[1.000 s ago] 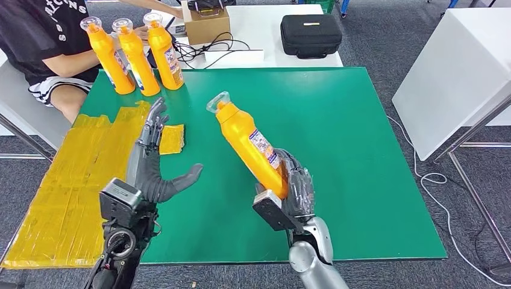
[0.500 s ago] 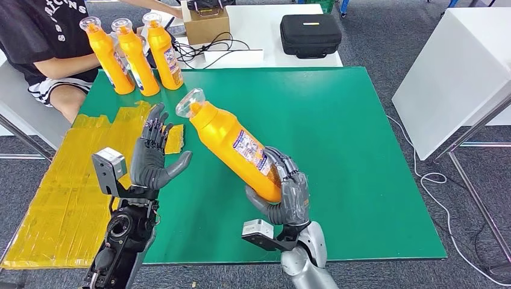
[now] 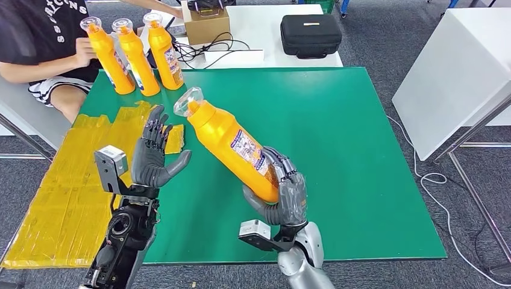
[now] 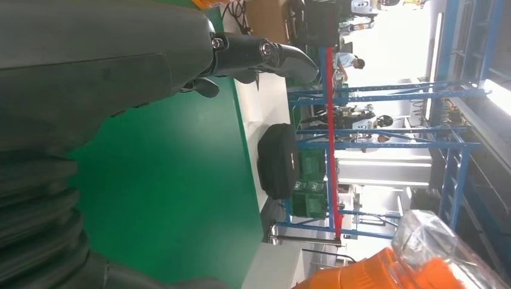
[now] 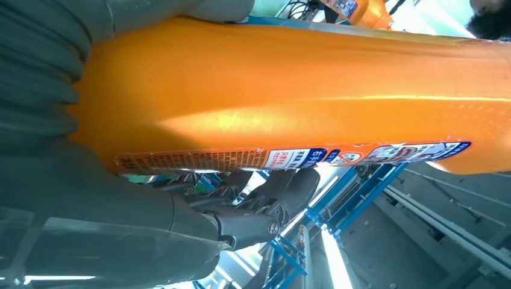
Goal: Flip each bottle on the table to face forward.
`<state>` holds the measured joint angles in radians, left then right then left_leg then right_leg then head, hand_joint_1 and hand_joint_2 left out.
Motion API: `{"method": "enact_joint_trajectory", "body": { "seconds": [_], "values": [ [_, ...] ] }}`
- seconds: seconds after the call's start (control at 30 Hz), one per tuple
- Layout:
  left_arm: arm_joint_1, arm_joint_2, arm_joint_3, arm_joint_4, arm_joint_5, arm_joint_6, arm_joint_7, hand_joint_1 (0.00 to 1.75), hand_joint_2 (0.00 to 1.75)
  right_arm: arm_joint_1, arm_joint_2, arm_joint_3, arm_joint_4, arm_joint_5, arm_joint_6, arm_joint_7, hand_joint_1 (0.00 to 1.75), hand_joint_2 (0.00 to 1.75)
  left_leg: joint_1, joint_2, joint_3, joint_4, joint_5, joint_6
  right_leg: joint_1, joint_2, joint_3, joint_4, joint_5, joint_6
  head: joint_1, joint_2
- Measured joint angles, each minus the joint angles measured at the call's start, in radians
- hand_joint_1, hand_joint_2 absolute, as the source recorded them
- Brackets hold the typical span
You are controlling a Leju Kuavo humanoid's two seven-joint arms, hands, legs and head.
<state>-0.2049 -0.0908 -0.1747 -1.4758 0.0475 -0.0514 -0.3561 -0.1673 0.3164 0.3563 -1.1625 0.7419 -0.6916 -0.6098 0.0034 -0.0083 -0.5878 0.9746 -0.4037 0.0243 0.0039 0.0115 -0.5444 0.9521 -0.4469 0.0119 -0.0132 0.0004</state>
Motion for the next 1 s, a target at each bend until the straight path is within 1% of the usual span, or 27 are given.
{"method": "enact_joint_trajectory", "body": {
  "seconds": [0.17,0.27,0.37,0.53,0.6,0.8,1.0],
  "values": [
    [-0.005,0.000,0.000,0.013,0.009,-0.003,0.001,0.00,1.75,-0.002,0.010,0.001,0.019,0.049,0.000,-0.001,1.75,1.75,0.000,0.000,0.000,0.000,0.000,0.000,0.000,0.000,0.000,0.000,0.000,0.000,0.000,0.000],
    [-0.005,-0.001,0.000,0.019,0.036,-0.024,0.004,0.00,1.75,-0.003,0.018,0.001,0.033,0.071,0.000,0.001,1.75,1.75,0.000,0.000,0.000,0.000,0.000,0.000,0.000,0.000,0.000,0.000,0.000,0.000,0.000,0.000],
    [-0.001,-0.003,0.000,0.019,0.091,-0.079,0.008,0.00,1.75,-0.005,0.022,0.001,0.047,0.078,0.000,0.011,1.75,1.75,0.000,0.000,0.000,0.000,0.000,0.000,0.000,0.000,0.000,0.000,0.000,0.000,0.000,0.000],
    [0.021,-0.006,-0.005,0.003,0.216,-0.213,0.027,0.00,1.75,-0.009,0.023,0.000,0.066,0.091,0.000,0.018,1.75,1.75,0.000,0.000,0.000,0.000,0.000,0.000,0.000,0.000,0.000,0.000,0.000,0.000,0.000,0.000],
    [0.027,-0.010,-0.015,-0.011,0.243,-0.239,0.038,0.00,1.75,-0.009,0.023,-0.001,0.071,0.100,0.000,0.018,1.75,1.75,0.000,0.000,0.000,0.000,0.000,0.000,0.000,0.000,0.000,0.000,0.000,0.000,0.000,0.000],
    [0.035,-0.016,-0.055,-0.043,0.252,-0.250,0.048,0.00,1.75,-0.009,0.024,-0.014,0.075,0.123,-0.001,0.018,1.75,1.75,0.000,0.000,0.000,0.000,0.000,0.000,0.000,0.000,0.000,0.000,0.000,0.000,0.000,0.000],
    [0.042,-0.017,-0.075,-0.047,0.252,-0.251,0.048,0.00,1.75,-0.008,0.026,-0.045,0.074,0.143,-0.002,0.007,1.75,1.75,0.000,0.000,0.000,0.000,0.000,0.000,0.000,0.000,0.000,0.000,0.000,0.000,0.000,0.000]
  ]
}}
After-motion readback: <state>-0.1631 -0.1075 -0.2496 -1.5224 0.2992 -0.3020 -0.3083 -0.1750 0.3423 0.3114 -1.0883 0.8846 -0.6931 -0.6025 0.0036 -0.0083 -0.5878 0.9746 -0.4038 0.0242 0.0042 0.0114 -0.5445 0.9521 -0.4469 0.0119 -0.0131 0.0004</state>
